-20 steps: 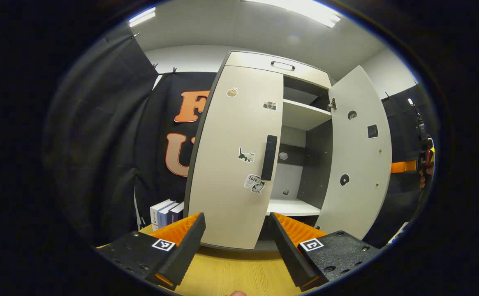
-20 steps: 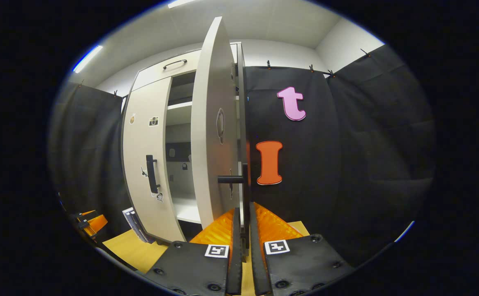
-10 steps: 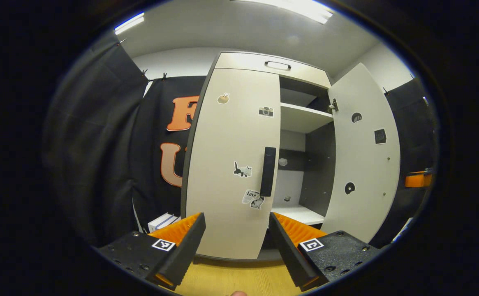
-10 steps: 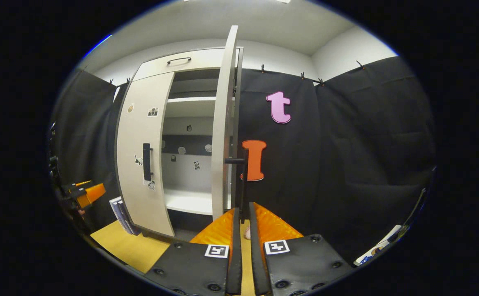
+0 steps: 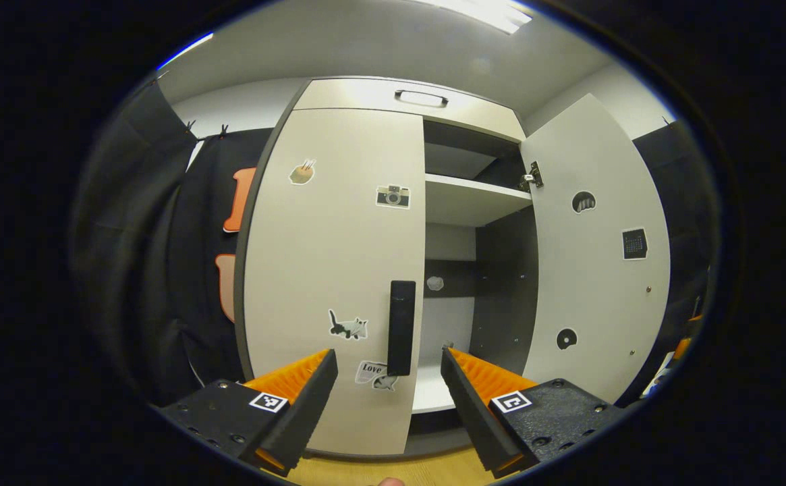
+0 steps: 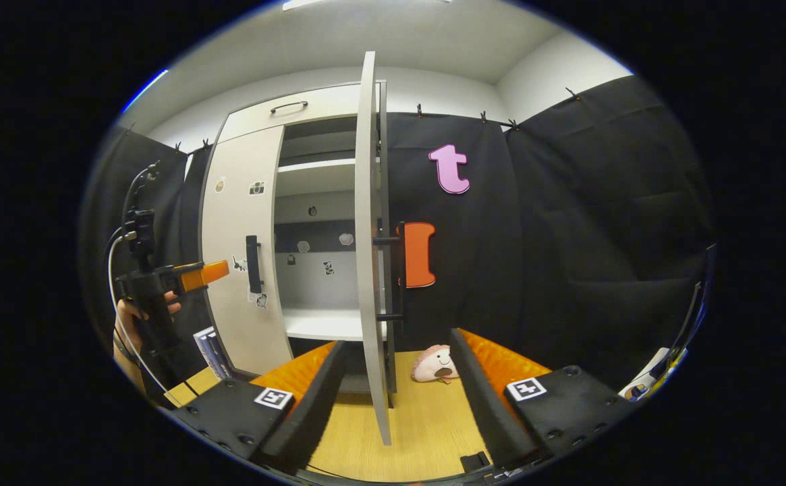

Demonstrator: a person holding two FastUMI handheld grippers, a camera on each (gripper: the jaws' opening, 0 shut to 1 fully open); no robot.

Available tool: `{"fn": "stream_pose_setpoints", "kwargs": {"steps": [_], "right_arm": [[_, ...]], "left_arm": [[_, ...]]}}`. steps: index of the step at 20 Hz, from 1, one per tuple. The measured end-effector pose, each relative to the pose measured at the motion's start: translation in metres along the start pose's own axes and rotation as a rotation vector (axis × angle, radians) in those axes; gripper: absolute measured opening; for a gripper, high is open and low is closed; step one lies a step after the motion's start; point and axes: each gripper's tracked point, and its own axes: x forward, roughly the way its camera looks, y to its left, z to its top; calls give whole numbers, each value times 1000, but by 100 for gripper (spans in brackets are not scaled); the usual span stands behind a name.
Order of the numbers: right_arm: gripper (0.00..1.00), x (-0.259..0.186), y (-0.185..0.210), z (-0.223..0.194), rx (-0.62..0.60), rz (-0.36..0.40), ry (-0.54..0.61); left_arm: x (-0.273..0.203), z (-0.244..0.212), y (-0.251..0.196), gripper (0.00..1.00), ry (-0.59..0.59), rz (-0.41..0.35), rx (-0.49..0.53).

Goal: Open the right door of the double-door shoe cabinet with the right hand, and open the left door with the left hand.

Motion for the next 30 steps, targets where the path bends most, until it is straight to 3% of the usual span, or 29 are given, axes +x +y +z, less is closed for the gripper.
{"fn": "stream_pose_setpoints", "kwargs": {"steps": [2,3,4,7,9,18,19,21,24,25,30], "right_arm": [[99,-1,-4,0,20,-1,-2],[92,-2,-7,-1,26,-2,-6],[99,-4,-9,0,32,-4,-13],[99,-2,-20,2,35,-32,-21],[99,-1,-28,2,34,-56,-22],[99,-1,-54,-3,36,-127,-14],[99,1,-56,-4,34,-131,-9],[99,4,-54,-6,28,-131,0],[100,6,-47,-6,27,-109,2],[100,7,-46,-6,27,-104,2],[100,6,-44,-6,35,-102,4]], "left_arm": [[18,6,-5,95,-10,-6,17],[27,8,-8,94,-15,-6,22],[35,9,-9,94,-21,-4,26],[60,5,-15,91,-18,-9,40],[74,2,-15,94,-15,-9,33],[118,-30,3,93,79,91,46],[118,-32,3,84,81,95,55],[121,-34,8,77,83,133,64],[124,-36,-4,55,97,90,41],[120,-34,-5,33,99,90,39],[119,-37,-7,29,98,38,37]]}}
